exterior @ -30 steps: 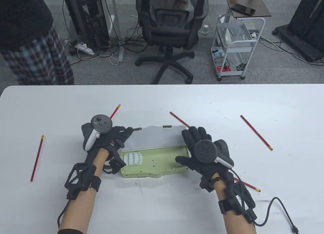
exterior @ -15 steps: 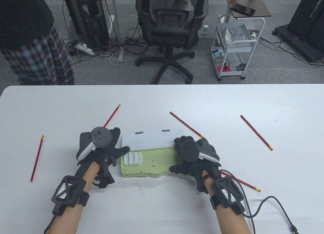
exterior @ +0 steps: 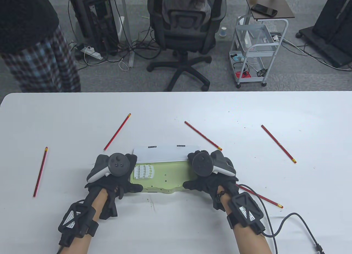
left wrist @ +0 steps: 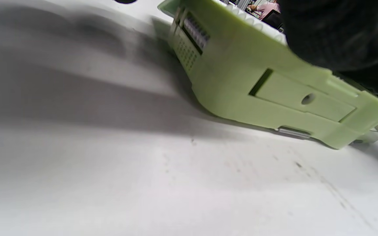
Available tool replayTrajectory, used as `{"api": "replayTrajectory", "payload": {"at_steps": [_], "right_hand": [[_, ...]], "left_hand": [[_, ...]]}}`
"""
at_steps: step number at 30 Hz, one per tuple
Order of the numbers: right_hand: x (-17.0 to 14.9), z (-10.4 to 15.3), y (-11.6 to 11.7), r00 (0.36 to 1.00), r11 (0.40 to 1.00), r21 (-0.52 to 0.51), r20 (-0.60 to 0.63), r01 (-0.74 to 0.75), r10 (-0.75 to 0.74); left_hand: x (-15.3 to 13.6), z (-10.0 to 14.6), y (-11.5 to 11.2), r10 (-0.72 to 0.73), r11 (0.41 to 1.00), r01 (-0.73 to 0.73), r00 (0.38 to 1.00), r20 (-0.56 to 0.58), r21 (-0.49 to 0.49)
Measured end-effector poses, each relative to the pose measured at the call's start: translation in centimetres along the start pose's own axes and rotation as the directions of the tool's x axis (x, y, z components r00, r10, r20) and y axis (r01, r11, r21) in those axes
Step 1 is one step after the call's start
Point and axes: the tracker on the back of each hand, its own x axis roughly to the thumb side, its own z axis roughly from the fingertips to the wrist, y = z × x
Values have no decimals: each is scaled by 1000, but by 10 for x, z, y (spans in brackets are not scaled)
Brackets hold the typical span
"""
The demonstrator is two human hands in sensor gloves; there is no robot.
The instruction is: Organize multifunction pencil case
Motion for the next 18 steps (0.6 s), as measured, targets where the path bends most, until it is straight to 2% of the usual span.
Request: {"api": "replayTrajectory", "payload": {"at_steps": [8,12,18], "right_hand": [[3,0,0,1000,1000,12,-1,-10,10],[4,0,0,1000,1000,24,-2,-19,19],[4,0,1,1000,1000,23,-7,-20,20]], "left_hand": [[-5,-3,0,46,999,-46,999,6,3],[-6,-3,2,76,996,-76,997,1,-47],[-6,-4,1,78,996,-78,997,3,-53]]}}
